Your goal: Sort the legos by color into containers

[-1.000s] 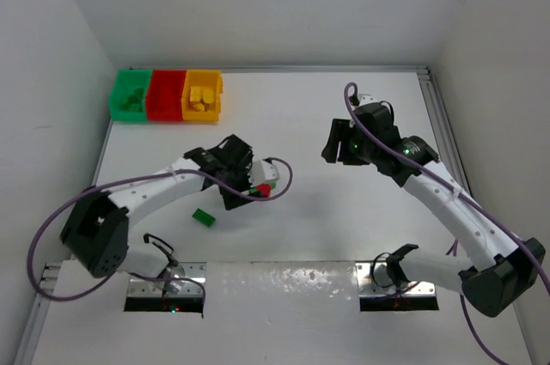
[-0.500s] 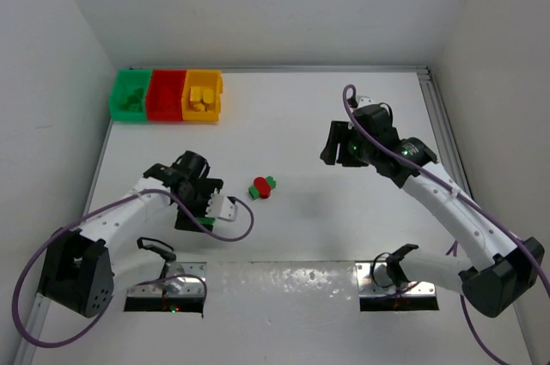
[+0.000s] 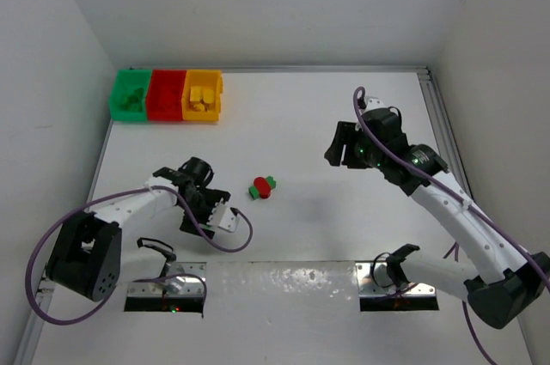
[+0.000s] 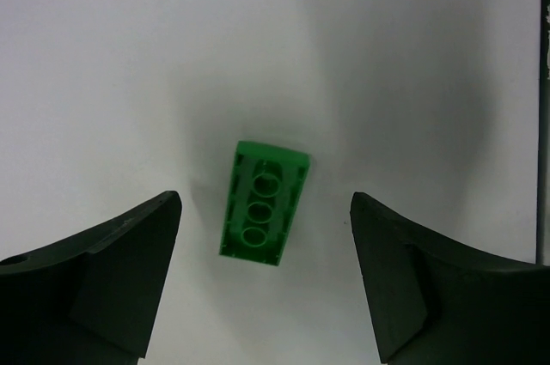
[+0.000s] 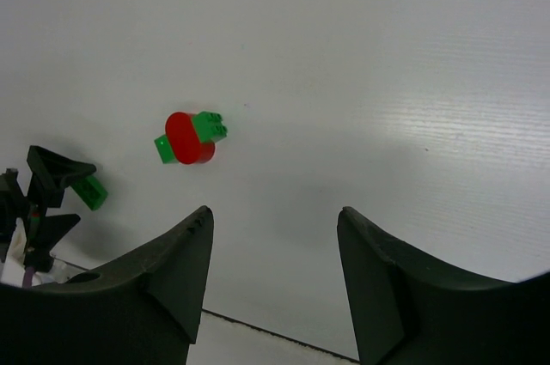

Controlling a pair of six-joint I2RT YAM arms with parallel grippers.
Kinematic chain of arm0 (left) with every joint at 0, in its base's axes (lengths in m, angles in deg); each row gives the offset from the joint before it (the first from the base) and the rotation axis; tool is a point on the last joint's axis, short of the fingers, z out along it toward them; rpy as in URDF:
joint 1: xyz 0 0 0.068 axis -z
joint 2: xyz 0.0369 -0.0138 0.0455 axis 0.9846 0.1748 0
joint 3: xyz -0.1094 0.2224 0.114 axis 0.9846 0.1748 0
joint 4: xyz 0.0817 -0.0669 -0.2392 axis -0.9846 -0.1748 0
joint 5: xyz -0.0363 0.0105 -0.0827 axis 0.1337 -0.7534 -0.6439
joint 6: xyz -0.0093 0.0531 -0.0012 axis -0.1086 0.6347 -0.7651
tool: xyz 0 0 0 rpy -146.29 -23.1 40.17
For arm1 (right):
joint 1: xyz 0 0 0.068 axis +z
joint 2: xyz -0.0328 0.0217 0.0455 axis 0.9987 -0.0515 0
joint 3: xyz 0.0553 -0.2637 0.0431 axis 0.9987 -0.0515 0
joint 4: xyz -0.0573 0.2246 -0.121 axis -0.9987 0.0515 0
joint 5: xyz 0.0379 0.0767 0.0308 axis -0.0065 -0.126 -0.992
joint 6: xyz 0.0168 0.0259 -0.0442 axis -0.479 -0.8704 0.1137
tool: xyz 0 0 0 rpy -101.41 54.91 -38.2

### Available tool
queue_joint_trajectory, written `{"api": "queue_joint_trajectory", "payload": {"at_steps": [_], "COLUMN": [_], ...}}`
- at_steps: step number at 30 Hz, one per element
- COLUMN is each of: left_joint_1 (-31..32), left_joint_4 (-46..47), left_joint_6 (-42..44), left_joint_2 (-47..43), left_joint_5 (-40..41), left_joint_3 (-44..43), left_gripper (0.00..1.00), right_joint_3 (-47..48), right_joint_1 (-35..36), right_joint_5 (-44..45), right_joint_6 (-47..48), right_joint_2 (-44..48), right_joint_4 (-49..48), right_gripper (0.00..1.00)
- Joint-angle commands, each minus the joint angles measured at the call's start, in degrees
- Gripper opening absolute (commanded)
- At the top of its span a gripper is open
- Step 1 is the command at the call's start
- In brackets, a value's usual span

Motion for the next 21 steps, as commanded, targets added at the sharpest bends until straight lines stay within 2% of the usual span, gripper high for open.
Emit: {"api": "queue_joint_trajectory", "payload": {"at_steps": [1,5,8,10,14,15,20,21], "left_joint_1": [-0.2,-0.1,-0.1,-0.1,-0.2,-0.1,-0.2,-0.2], "left_joint_4": [2.6,3.5,6.8,8.7,8.5,8.9,9.9,11.2], "left_joint_6": [4.5,6.4,4.7,3.5,3.1,1.5,-7.1,-13.9], "left_joint_2": [0.3,0.4,0.6,1.0,1.4,1.4,1.3,1.5], "left_joint_5": [-0.6,0.0,0.2,1.3,2.1,1.9,2.0,2.6], "left_joint_3": [2.4,4.7,5.7,5.9,5.5,5.2,0.2,-1.3], "left_gripper": [0.77,0.75,0.67,0.54,0.18,0.02,0.00,0.00], "right_joint_3": [-0.5,-0.3,-0.1,0.1,0.7,0.7,0.9,0.9], "right_joint_1": [0.3,0.3,0.3,0.3,0.3,0.3,0.3,0.3], "right_joint_5": [1.7,1.8,1.8,1.7,1.9,1.9,2.3,2.2], "right_joint_6": [-0.8,-1.0,-1.1,-1.0,-0.5,-0.5,-0.2,-0.2], "right_joint_2": [1.7,1.7,1.7,1.7,1.5,1.5,1.3,1.4], "right_joint_4": [-0.2,-0.2,-0.3,-0.4,-0.5,-0.5,-0.7,-0.7], "right_gripper": [0.59,0.59,0.59,0.59,0.59,0.59,0.60,0.60]}}
